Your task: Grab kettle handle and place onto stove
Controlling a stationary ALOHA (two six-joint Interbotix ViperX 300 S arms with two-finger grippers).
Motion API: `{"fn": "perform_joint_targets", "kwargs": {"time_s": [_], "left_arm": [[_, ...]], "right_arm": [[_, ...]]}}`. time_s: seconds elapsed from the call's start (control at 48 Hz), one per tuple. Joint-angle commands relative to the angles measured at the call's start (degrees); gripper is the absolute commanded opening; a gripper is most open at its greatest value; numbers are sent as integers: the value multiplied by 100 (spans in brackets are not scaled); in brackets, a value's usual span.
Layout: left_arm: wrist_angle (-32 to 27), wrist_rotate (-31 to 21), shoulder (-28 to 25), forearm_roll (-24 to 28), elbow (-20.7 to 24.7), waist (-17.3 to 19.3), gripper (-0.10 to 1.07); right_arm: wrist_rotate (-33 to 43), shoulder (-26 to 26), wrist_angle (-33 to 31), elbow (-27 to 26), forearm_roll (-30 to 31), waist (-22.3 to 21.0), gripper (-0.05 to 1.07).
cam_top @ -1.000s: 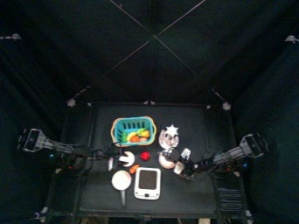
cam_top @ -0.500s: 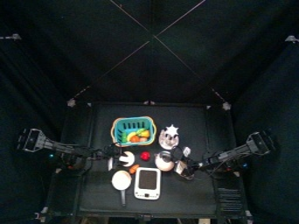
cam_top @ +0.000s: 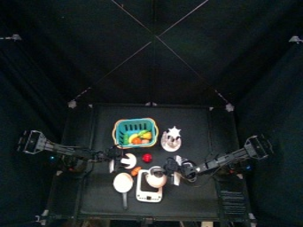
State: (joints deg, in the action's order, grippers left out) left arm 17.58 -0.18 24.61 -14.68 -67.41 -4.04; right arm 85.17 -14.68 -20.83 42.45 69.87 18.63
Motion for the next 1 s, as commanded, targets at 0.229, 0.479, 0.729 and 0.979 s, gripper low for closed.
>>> {"fn": "perform_joint_targets", "kwargs": {"time_s": [0.229, 0.479, 0.729, 0.979], "left_arm": [[53, 0, 9, 0, 62, 0, 84], [53, 0, 9, 9, 44, 9, 84], [44, 0, 0, -26, 35, 9, 84], [44, 0, 9, -26, 18, 9, 84]], "right_arm": [[-26, 545, 264, -589, 352, 0, 51], [-185, 896, 360, -782, 501, 0, 51], [-290, 976, 229, -826, 466, -35, 51], [-281, 1063, 220, -835, 466, -9, 52]]}}
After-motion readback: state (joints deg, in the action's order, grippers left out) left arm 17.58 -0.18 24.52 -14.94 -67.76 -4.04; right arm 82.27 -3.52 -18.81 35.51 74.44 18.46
